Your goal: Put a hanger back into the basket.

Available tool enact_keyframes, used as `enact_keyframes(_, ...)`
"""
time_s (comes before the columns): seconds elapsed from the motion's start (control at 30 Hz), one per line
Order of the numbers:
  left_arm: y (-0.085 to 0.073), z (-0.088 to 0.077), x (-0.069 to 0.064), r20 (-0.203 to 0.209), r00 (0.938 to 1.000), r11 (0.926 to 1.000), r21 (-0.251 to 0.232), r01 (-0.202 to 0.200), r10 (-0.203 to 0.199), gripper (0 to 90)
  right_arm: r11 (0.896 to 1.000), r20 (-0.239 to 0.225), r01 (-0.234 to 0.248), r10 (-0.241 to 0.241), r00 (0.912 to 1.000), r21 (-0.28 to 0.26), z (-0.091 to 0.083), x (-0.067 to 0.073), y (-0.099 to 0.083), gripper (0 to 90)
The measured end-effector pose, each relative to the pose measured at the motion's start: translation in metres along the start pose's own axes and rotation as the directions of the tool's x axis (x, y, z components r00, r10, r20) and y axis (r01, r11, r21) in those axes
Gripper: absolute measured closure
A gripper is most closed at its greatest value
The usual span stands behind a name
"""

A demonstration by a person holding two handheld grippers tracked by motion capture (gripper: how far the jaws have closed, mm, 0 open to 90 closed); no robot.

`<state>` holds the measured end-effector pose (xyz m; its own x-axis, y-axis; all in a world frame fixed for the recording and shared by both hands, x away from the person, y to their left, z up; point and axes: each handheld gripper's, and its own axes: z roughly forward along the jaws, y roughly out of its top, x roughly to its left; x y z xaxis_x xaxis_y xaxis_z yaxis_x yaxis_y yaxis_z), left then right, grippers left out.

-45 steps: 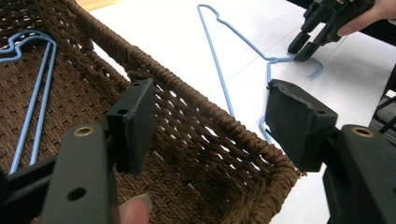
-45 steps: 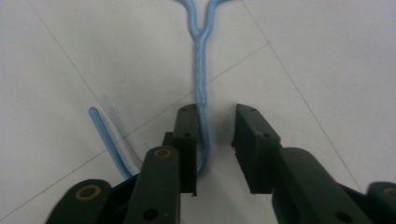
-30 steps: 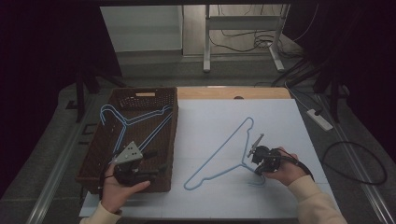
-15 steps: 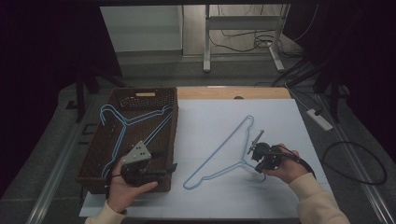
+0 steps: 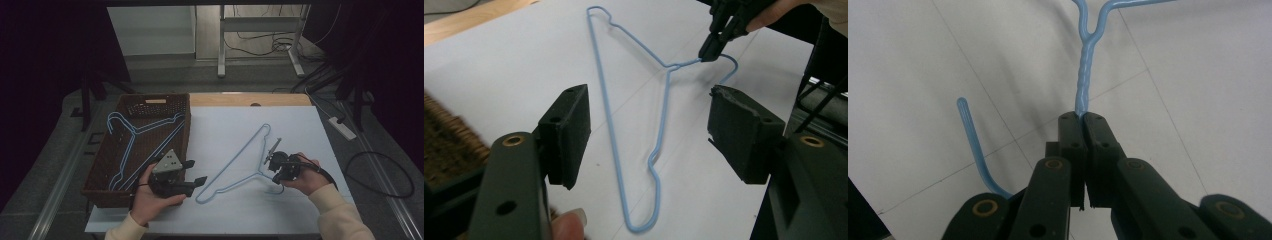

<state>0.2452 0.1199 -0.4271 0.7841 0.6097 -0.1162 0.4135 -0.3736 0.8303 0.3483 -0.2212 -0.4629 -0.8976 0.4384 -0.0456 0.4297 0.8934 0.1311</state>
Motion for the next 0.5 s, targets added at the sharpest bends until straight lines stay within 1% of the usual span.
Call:
enact_keyframes(0.23, 0.007, 0.016, -0.007, 0.027, 0.9995, 0.9997, 0.020, -0.014, 0.013, 34.5, 1.000, 0.002, -0.003, 0.003, 1.0000, -0.003, 0.000, 0.000, -0.001, 88.0)
enact_keyframes(0.43, 0.009, 0.030, -0.011, 0.041, 0.9990, 0.9987, 0.047, -0.021, 0.019, 34.5, 1.000, 0.000, -0.001, 0.001, 1.0000, 0.001, -0.001, 0.000, -0.001, 88.0)
enact_keyframes(0.47, 0.009, 0.033, -0.012, 0.044, 0.9988, 0.9984, 0.053, -0.022, 0.019, 34.5, 1.000, -0.001, 0.002, -0.002, 1.0000, -0.005, -0.001, 0.000, -0.001, 88.0)
enact_keyframes(0.5, 0.009, 0.033, -0.012, 0.044, 0.9988, 0.9984, 0.053, -0.022, 0.019, 34.5, 1.000, -0.001, 0.002, -0.002, 1.0000, -0.005, -0.001, 0.000, -0.001, 88.0)
